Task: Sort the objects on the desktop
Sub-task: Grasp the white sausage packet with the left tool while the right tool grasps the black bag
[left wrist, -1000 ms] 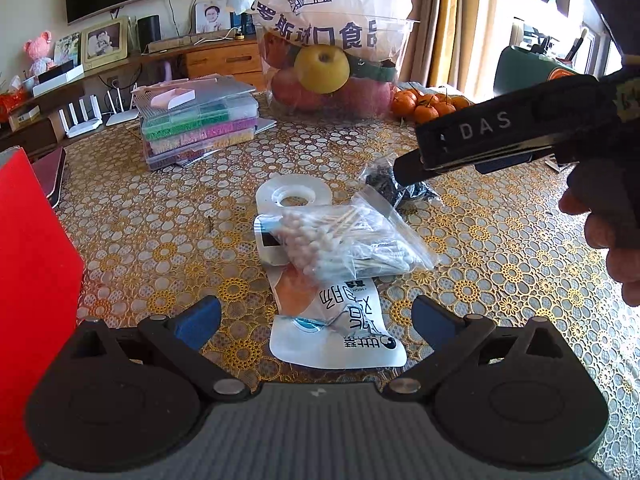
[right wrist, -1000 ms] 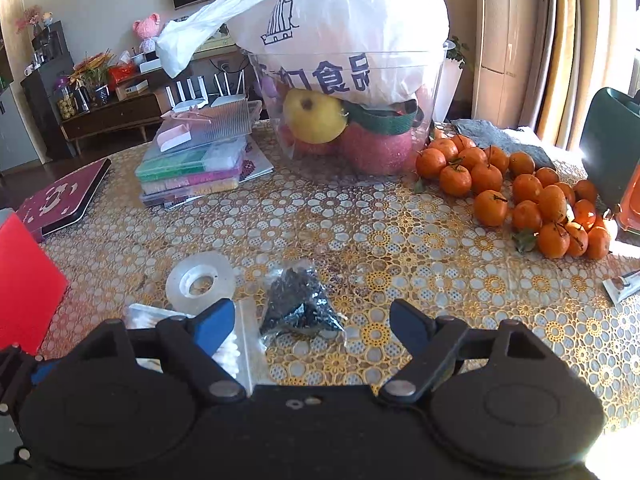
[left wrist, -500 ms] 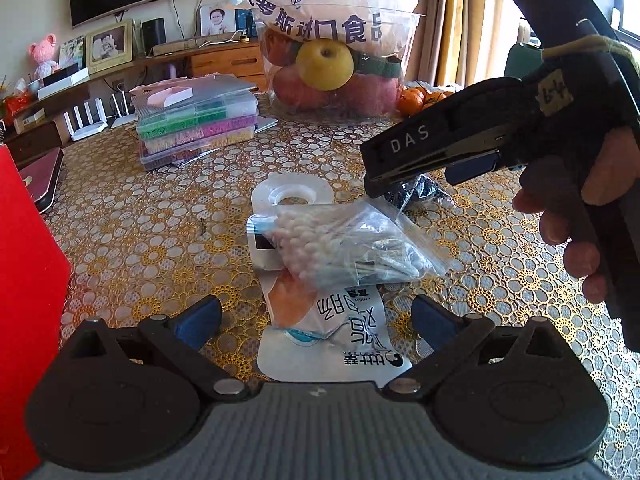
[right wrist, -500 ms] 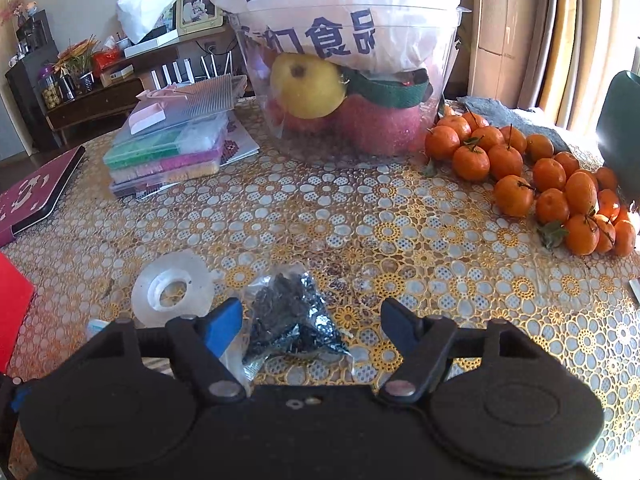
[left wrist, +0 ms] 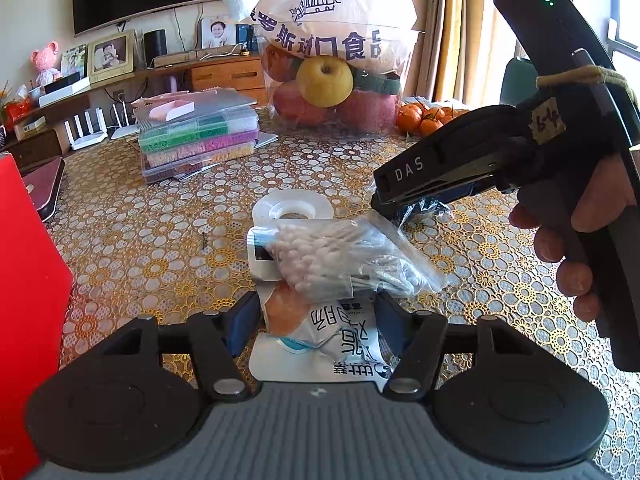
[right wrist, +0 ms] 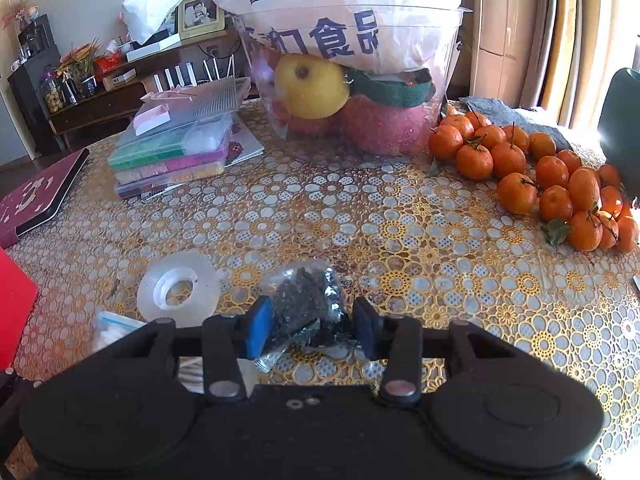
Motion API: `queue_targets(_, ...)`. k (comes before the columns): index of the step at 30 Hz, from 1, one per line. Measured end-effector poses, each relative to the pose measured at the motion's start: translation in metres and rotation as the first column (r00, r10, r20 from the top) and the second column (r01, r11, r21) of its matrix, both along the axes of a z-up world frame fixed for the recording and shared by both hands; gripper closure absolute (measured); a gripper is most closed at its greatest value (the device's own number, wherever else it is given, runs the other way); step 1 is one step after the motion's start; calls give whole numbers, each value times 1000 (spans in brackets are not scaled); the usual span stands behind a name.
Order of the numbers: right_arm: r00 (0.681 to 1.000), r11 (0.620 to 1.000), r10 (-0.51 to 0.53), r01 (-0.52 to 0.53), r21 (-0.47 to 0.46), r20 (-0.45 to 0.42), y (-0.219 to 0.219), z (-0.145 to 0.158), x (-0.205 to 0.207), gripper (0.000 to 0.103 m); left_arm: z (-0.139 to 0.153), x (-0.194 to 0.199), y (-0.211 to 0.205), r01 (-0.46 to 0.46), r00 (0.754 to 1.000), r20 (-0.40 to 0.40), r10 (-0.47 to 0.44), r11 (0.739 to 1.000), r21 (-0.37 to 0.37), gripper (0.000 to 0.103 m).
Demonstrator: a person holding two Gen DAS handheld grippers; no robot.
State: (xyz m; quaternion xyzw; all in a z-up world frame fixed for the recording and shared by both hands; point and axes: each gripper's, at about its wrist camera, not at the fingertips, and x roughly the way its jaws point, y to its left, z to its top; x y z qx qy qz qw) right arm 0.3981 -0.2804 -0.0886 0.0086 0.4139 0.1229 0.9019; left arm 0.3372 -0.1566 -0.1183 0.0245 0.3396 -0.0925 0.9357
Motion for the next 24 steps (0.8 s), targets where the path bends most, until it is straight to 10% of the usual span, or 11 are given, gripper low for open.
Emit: queue_targets(24, 1000, 997, 1, -2, 81, 10, -22, 38, -80, 64, 43, -46, 18, 59, 996, -68, -65, 994, -89, 44)
